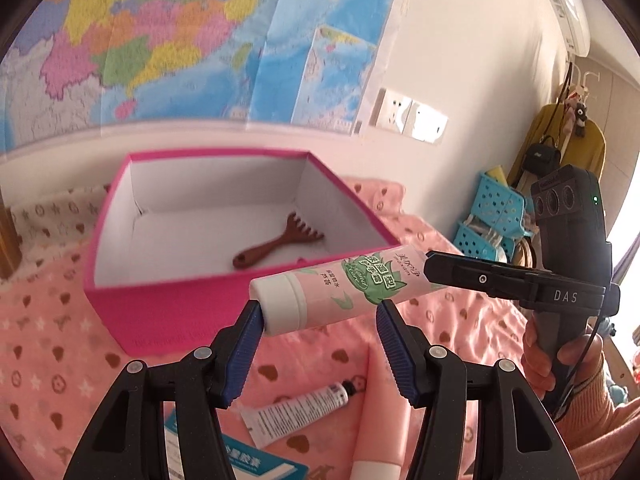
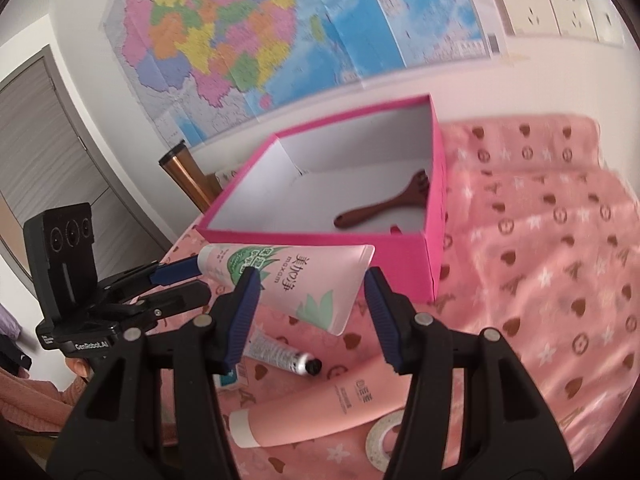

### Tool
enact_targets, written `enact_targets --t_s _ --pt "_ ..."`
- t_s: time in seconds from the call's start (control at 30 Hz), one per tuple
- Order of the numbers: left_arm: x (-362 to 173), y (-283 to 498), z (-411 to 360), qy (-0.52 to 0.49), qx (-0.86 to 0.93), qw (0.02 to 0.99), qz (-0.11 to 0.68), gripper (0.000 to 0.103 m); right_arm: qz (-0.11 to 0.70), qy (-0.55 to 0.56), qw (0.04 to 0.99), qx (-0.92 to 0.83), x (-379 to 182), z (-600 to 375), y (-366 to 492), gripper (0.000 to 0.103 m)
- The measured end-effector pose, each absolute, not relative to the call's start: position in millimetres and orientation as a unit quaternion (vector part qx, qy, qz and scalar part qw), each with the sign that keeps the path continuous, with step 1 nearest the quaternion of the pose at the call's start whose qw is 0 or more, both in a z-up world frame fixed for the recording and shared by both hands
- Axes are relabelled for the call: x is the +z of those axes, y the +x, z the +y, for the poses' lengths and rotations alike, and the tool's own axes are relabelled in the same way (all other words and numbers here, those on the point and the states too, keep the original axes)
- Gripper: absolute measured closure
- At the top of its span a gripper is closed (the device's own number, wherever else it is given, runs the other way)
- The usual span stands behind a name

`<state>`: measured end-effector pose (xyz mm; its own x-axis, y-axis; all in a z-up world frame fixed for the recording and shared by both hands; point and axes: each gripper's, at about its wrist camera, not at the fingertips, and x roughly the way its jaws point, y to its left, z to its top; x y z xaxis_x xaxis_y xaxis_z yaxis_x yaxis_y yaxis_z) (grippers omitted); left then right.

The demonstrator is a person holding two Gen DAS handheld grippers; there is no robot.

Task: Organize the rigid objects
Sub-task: 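Lower the pink-white tube into the magenta box and open the right gripper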

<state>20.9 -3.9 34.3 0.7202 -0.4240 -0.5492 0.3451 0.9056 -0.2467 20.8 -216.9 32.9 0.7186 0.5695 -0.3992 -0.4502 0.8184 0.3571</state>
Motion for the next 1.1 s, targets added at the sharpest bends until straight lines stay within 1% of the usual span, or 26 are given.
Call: enact_targets --t_s 0.2,0.5,1.1 --pt "46.7 28.9 -1.2 -0.062 -0.2 0.934 0.29 0.044 0.235 0.107 0.926 0.277 48.9 -214.8 27.6 0.046" --pt "49.3 50.4 -1.2 -0.065 -0.196 0.935 0.288 0.044 0.23 0.09 0.933 0.261 60.1 -213.3 47.0 0.046" --pt "29.5 91.7 -2.5 -0.077 -0.186 0.925 0.324 0.044 0.264 0.084 0.93 0.24 50.1 -216.1 92.8 0.046"
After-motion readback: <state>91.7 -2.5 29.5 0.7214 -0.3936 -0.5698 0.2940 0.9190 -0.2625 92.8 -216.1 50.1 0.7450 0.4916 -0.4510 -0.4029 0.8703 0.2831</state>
